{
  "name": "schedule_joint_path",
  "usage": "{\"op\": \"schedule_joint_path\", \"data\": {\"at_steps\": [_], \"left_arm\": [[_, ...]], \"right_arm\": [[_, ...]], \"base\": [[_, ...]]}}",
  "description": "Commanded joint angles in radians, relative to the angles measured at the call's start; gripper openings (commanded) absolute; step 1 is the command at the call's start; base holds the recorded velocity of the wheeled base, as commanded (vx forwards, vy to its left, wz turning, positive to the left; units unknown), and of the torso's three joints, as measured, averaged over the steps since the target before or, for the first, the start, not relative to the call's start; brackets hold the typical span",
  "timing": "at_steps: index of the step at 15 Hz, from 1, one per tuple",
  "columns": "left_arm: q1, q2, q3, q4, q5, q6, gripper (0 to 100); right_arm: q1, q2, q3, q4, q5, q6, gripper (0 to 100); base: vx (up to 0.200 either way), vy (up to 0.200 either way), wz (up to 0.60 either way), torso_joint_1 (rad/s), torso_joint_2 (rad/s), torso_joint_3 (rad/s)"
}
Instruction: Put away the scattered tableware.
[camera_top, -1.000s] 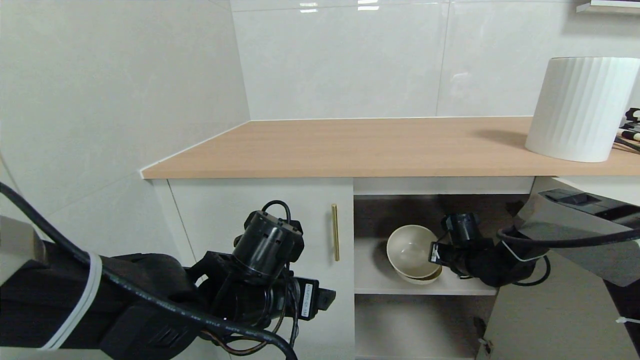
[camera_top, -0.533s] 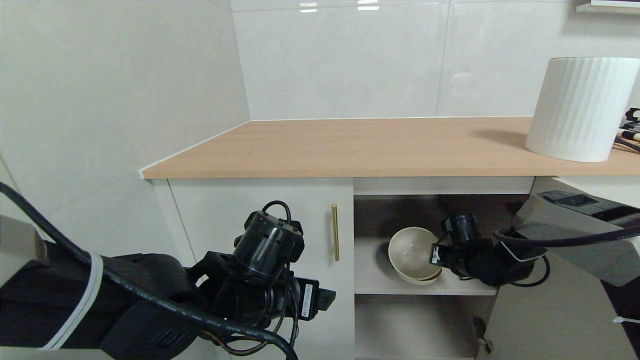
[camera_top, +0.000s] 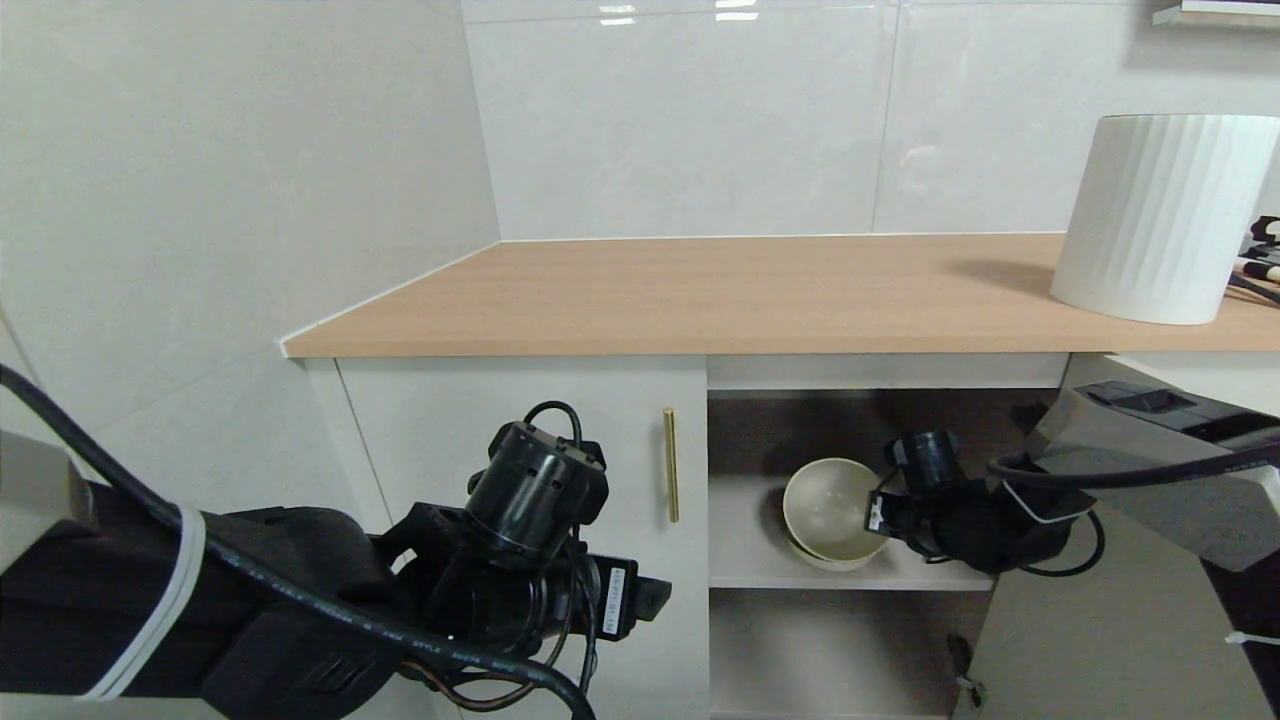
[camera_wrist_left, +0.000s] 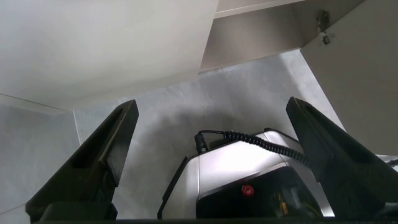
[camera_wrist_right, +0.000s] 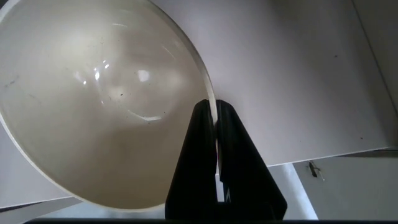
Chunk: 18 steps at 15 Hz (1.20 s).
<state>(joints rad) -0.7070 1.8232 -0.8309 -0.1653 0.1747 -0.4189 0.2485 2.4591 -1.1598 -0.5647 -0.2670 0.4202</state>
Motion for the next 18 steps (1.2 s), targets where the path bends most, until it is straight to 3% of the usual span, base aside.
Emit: {"op": "schedule_joint_path", "data": {"at_steps": [1, 3, 4, 13, 18], "left_arm": [[0.000, -0.002, -0.001, 0.000, 0.000, 0.000, 100], [0.000, -0.001, -0.001, 0.000, 0.000, 0.000, 100], [0.000, -0.001, -0.001, 0.000, 0.000, 0.000, 100], [0.008, -0.015, -0.002, -0.002, 0.003, -0.003, 100], [0.077, -0.177, 0.015, 0.015, 0.008, -0.009, 100]], "right_arm": [[0.002, 0.001, 0.000, 0.000, 0.000, 0.000, 0], [0.002, 0.000, 0.000, 0.000, 0.000, -0.001, 0], [0.002, 0.000, 0.000, -0.001, 0.000, -0.001, 100], [0.011, -0.034, 0.032, 0.000, 0.011, -0.001, 100], [0.080, -0.266, 0.218, 0.020, 0.084, 0.002, 100]], "base": [[0.000, 0.000, 0.00, 0.000, 0.00, 0.000], [0.000, 0.000, 0.00, 0.000, 0.00, 0.000], [0.000, 0.000, 0.00, 0.000, 0.00, 0.000], [0.000, 0.000, 0.00, 0.000, 0.00, 0.000], [0.000, 0.000, 0.00, 0.000, 0.00, 0.000]]}}
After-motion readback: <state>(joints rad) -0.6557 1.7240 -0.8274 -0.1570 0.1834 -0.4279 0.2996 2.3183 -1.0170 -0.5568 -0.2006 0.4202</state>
